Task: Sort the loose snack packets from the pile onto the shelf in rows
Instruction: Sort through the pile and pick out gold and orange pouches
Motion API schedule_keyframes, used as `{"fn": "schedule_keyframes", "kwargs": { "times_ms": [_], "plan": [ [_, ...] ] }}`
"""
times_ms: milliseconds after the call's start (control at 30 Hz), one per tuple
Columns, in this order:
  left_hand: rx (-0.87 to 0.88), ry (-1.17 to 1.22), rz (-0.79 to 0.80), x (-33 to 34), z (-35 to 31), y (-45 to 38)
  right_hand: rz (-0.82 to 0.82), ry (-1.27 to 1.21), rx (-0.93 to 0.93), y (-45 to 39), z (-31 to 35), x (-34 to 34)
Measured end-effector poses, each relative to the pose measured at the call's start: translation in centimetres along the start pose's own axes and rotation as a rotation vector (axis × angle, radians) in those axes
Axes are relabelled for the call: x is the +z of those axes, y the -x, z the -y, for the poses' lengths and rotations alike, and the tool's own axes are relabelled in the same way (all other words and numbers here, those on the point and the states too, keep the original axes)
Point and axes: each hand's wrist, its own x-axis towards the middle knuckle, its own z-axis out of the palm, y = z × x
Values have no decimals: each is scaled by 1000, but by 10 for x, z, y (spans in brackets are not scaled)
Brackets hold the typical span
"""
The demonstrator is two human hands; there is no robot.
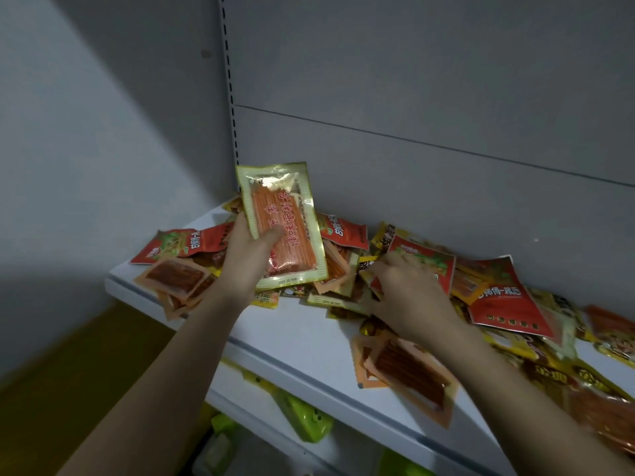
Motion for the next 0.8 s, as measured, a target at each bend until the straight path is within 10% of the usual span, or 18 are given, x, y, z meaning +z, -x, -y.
{"fn": "schedule_keyframes", "kwargs": {
  "times_ms": [467,800],
  "plan": [
    [-107,4,21,22,1,15,-329,-275,-423,7,-8,-1],
    [-49,-139,-19,29,-15,13,-622,-962,10,-6,-57,-87]
  ]
}}
